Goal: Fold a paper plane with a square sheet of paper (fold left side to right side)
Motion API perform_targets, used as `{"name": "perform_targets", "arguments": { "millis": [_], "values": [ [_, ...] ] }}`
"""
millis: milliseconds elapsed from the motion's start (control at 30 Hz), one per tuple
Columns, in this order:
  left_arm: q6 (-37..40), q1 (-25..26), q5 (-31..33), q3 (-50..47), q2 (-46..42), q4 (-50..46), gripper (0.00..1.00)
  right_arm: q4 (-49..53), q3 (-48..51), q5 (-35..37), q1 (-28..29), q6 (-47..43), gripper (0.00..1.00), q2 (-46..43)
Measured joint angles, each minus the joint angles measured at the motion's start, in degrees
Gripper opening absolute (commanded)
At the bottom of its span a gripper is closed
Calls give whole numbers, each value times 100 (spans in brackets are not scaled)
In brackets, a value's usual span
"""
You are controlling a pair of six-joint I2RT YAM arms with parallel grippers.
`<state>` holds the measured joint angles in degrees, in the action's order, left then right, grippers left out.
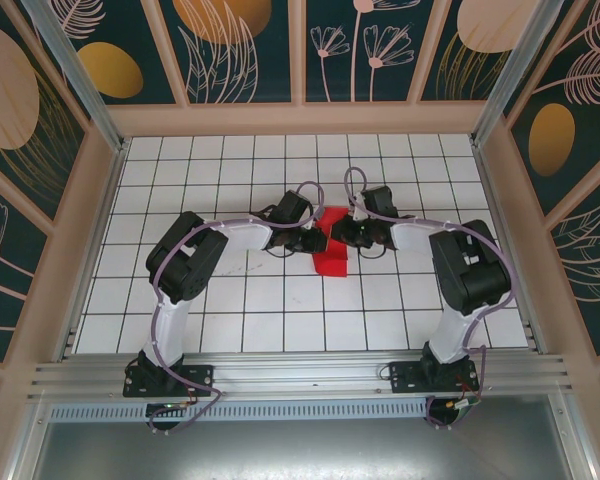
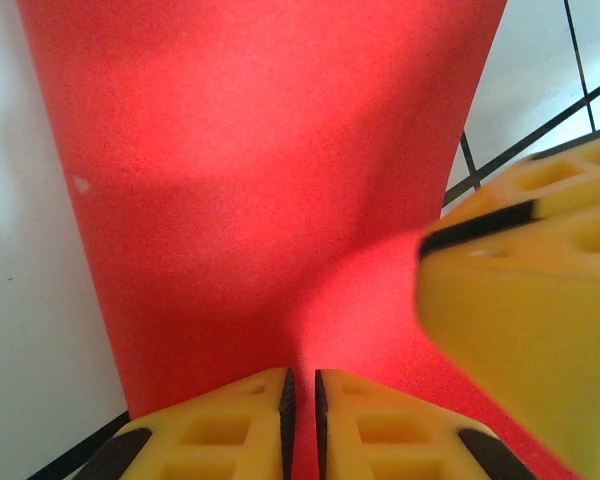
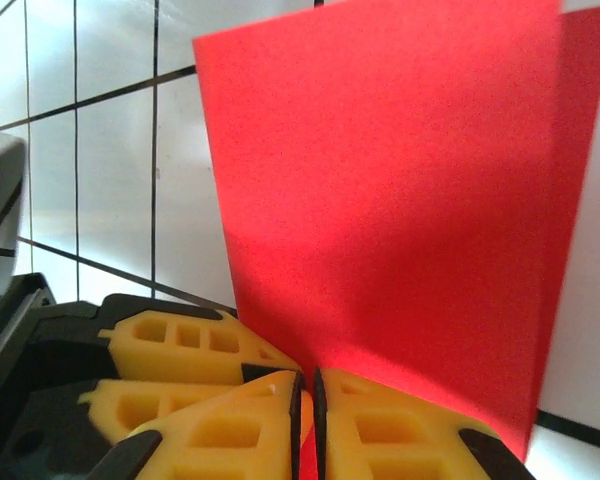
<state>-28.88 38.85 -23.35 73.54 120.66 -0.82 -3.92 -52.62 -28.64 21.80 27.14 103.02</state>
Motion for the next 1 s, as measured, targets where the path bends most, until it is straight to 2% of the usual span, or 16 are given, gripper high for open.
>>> {"name": "perform_targets", "arguments": {
  "millis": [367,1000],
  "values": [
    [39,0,20,-15,0,20,19,166,-269,297,61,37,14,479],
    [450,105,151,-525,-306,337,19,225,-291,369,81,44,14,492]
  ]
}}
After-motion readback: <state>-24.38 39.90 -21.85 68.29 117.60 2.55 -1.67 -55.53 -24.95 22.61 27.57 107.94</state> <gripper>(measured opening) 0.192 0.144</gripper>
